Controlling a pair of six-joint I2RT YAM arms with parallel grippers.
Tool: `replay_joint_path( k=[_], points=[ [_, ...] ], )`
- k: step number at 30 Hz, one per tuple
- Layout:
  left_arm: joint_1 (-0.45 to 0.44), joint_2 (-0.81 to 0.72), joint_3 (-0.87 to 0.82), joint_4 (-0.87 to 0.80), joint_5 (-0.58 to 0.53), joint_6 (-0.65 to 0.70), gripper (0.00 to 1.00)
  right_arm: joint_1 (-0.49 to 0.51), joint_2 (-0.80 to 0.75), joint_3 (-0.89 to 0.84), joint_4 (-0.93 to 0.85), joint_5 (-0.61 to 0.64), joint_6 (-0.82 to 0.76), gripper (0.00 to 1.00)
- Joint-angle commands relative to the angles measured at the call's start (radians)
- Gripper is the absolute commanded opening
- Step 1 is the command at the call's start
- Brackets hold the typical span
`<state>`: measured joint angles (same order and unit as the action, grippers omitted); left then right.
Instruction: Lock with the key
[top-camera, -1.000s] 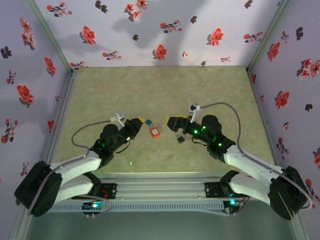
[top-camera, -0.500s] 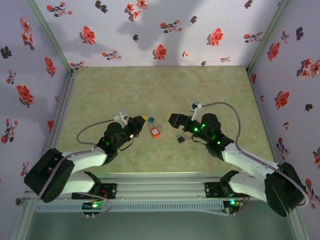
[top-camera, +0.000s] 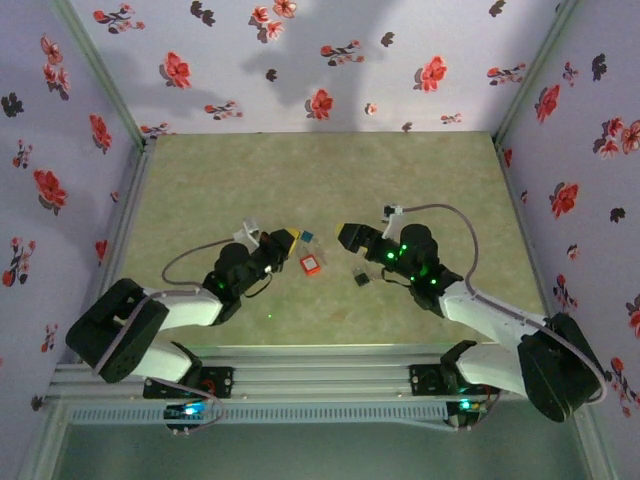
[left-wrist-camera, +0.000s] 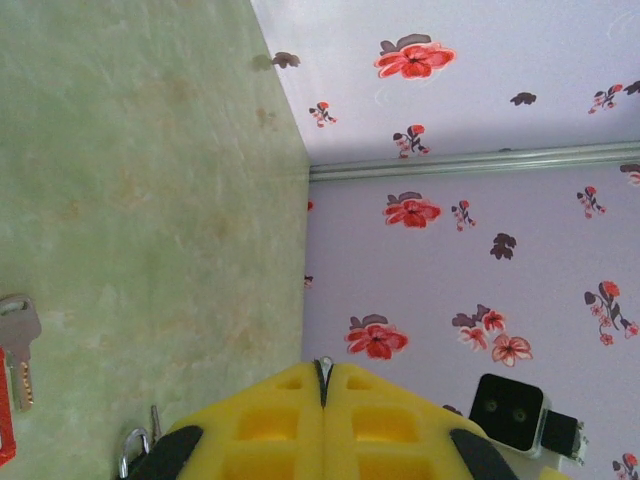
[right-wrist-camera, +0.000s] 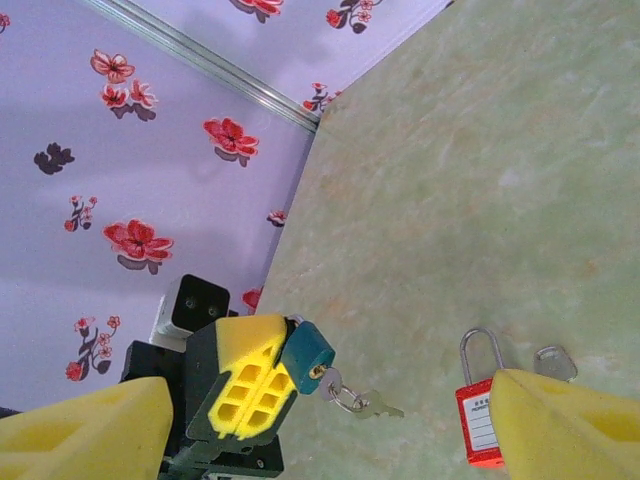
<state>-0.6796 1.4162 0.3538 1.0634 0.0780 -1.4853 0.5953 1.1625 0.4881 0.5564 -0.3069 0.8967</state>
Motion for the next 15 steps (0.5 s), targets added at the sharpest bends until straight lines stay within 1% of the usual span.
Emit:
replay_joint_path(
  k=[1, 5, 11, 15],
  points=[
    [0.002, 0.016, 0.032, 0.073, -0.013, -0.014, 0.0, -0.008, 0.031, -0.006, 0.058, -0.033, 0.04, 0.8],
    [-0.004, 0.037, 0.038, 0.089, -0.013, -0.023, 0.0, -0.008, 0.072, 0.0, 0.089, -0.062, 0.066, 0.77],
    [-0.009, 0.065, 0.048, 0.108, -0.013, -0.034, 0.0, -0.009, 0.123, 0.013, 0.109, -0.091, 0.095, 0.75],
    [-0.018, 0.076, 0.059, 0.111, -0.013, -0.034, 0.0, -0.008, 0.162, 0.02, 0.146, -0.123, 0.121, 0.72]
  ],
)
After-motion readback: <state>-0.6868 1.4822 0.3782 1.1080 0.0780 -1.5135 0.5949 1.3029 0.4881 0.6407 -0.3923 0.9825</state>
